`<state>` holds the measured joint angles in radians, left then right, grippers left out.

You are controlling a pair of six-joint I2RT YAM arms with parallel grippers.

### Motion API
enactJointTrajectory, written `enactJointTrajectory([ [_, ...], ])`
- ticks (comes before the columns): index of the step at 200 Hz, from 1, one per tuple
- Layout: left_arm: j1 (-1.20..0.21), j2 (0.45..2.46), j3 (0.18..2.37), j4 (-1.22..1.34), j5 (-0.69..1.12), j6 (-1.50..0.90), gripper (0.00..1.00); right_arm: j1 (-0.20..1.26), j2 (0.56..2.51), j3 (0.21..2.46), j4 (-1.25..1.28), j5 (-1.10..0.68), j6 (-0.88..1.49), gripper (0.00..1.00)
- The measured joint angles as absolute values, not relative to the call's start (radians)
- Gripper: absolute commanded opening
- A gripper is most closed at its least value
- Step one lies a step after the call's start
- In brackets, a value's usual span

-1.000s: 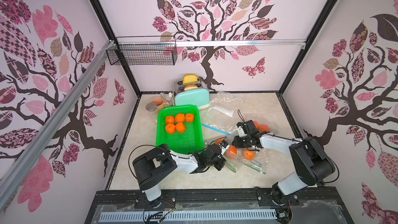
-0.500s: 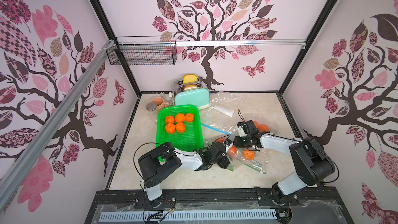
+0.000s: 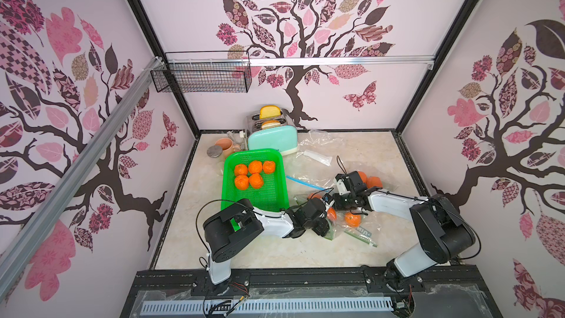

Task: Open the zip-top bag and take out the orange
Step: Pick up the orange from the zipper food storage bag.

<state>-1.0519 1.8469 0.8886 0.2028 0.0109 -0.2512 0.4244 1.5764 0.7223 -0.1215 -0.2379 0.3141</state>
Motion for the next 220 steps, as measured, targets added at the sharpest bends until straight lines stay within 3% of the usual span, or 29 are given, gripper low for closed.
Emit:
enactJointTrajectory([
  [40,-1.052,1.849,0.894,0.191,0.032,-0.254,0.51,0.424,1.576,0.720,-0.114,-0.236,0.314,0.28],
  [96,-1.056,1.772,0.833,0.199,0.046,-0.261,0.34,0.438,1.573,0.715,-0.109,-0.236,0.319,0.29],
  [137,-1.057,1.654,0.783,0.145,0.042,-0.286,0.32,0.451,1.566,0.707,-0.109,-0.240,0.333,0.29],
  [220,-1.061,1.626,0.781,-0.064,0.057,-0.362,0.33,0.442,1.539,0.693,-0.128,-0.197,0.344,0.29],
])
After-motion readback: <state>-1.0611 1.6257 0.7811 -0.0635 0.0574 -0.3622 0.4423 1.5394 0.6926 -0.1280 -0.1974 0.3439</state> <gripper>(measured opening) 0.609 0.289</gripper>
